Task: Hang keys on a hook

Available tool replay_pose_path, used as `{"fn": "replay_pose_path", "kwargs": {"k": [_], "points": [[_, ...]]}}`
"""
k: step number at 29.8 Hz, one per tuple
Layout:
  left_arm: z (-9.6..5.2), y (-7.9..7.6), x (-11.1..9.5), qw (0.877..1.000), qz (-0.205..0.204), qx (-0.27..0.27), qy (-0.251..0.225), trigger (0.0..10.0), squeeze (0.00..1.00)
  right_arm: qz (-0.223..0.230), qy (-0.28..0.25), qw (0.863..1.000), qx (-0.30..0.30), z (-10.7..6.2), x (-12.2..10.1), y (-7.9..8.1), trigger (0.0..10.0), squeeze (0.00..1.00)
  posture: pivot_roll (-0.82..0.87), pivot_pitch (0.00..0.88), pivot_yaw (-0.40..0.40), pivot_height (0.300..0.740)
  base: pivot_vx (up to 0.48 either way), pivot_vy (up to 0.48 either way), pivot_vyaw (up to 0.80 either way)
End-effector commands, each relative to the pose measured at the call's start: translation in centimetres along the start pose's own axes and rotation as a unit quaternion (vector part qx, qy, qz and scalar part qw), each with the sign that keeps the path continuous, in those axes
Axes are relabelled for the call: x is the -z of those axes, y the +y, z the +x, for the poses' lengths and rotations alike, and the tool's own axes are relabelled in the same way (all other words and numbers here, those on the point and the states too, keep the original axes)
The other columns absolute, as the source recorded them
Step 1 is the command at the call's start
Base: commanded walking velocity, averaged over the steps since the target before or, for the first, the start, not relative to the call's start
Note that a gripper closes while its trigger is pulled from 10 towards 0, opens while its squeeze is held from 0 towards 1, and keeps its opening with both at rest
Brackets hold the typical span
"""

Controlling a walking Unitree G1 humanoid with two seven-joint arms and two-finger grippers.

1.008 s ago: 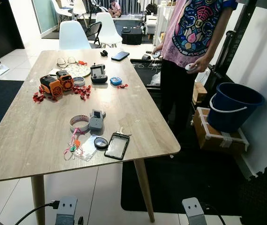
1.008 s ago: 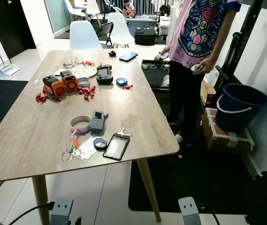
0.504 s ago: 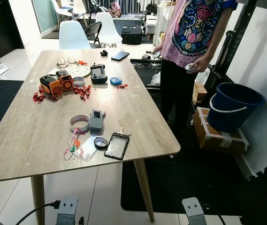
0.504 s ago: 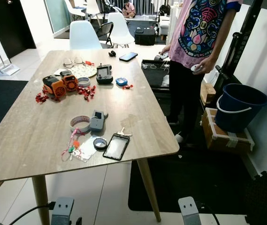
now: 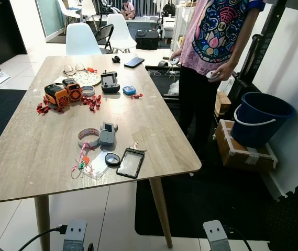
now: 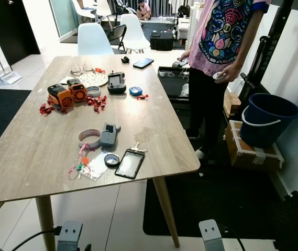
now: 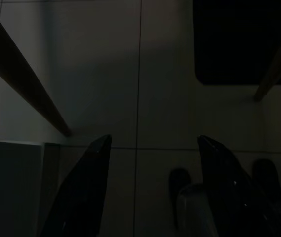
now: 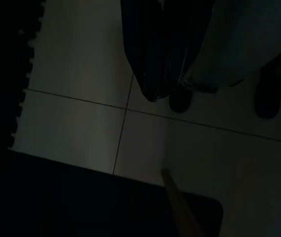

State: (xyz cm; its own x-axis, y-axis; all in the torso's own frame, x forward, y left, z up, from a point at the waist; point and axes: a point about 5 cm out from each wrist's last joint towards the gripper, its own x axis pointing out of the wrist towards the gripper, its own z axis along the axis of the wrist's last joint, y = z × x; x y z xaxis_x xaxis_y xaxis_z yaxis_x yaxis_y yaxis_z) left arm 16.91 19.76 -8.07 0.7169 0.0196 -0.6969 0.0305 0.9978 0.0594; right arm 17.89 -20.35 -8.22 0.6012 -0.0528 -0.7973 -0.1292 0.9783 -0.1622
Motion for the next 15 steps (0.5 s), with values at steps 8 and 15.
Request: {"fn": "replay_pose_path", "kwargs": {"k": [8, 15], "points": [[-0.19, 0.06, 0.59, 1.000, 0.004, 0.003, 0.014, 10.0, 0.00, -0.004, 0.002, 1.000, -0.001, 0.02, -0.03, 0.12, 10.0, 0.00, 0.02, 0.000, -0.021, 0.740, 0.000, 0.000, 0.00], [-0.18, 0.19, 0.61, 1.000, 0.004, 0.002, 0.017, 10.0, 0.00, -0.004, -0.001, 1.000, -0.001, 0.06, -0.22, 0.12, 10.0, 0.00, 0.02, 0.000, -0.020, 0.740, 0.000, 0.000, 0.00]]}}
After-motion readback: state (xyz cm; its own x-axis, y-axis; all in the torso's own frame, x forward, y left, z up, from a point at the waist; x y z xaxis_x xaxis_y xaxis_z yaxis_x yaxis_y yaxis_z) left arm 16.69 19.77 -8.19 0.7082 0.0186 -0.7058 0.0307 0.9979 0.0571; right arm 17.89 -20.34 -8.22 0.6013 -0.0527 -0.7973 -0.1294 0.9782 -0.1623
